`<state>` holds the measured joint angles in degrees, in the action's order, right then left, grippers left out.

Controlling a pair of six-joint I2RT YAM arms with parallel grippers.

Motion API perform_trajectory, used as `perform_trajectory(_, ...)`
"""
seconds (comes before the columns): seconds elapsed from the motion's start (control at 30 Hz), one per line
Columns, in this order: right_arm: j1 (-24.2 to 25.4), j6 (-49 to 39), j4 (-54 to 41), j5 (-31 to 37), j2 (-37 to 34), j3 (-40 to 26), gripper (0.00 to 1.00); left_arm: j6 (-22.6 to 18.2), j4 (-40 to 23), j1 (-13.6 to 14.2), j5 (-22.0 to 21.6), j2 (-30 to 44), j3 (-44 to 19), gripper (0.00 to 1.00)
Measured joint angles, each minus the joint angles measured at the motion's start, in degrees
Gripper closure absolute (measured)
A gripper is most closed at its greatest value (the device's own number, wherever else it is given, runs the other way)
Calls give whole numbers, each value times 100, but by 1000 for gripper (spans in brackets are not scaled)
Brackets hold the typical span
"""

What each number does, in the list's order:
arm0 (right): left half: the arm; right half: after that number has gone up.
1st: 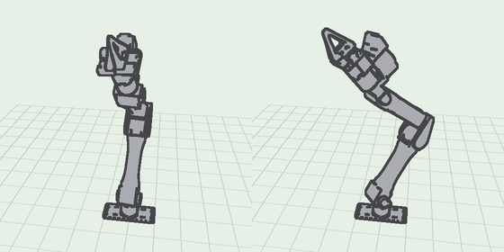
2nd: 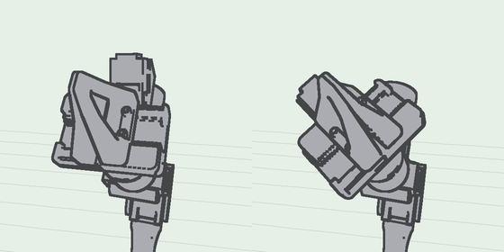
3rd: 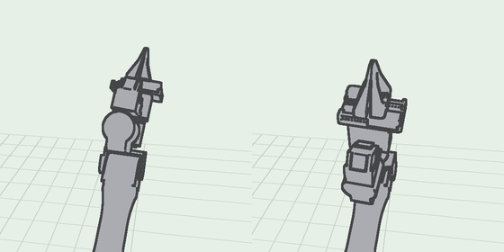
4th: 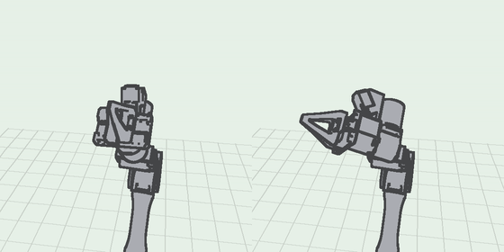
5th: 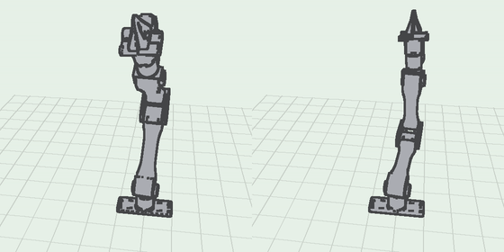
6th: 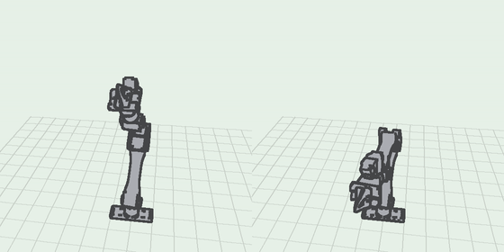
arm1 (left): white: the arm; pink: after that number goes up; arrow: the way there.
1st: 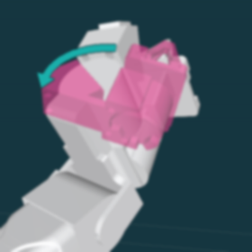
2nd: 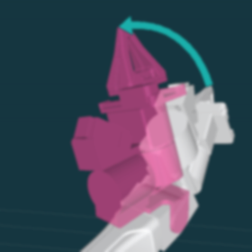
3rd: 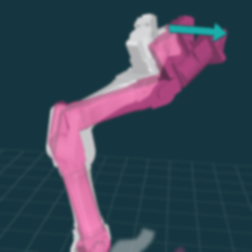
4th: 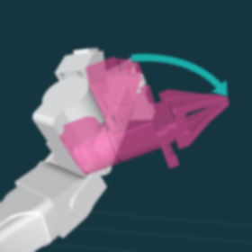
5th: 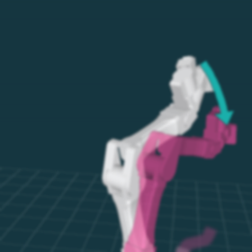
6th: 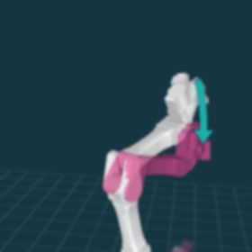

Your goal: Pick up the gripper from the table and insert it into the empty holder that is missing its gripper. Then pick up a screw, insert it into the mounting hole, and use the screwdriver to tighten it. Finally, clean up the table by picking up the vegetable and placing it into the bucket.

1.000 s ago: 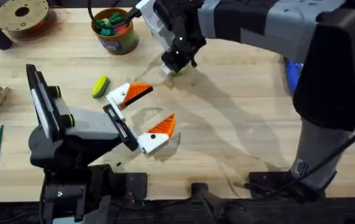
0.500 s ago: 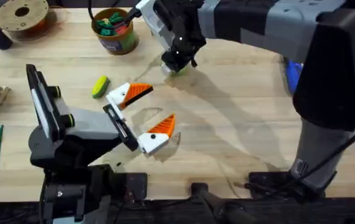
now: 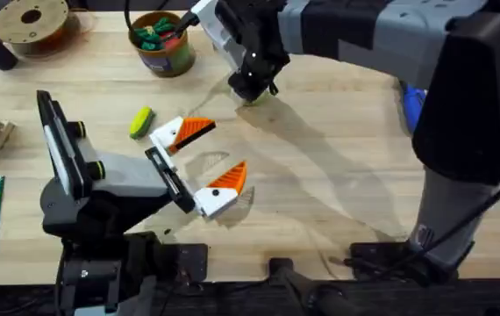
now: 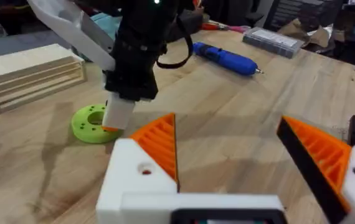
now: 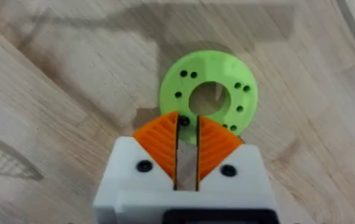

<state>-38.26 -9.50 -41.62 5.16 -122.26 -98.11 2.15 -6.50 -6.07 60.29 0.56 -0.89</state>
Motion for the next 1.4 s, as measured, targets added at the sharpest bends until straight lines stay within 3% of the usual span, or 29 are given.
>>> perform_trajectory(0.23, 2, 0, -28, 19, -1, -38, 768, 2, 0, 0, 0, 2, 0, 15)
perform_trajectory(1.4, -35, 0, -212, -266, -86, -310, 766, 0, 0, 0, 0, 2, 0, 15)
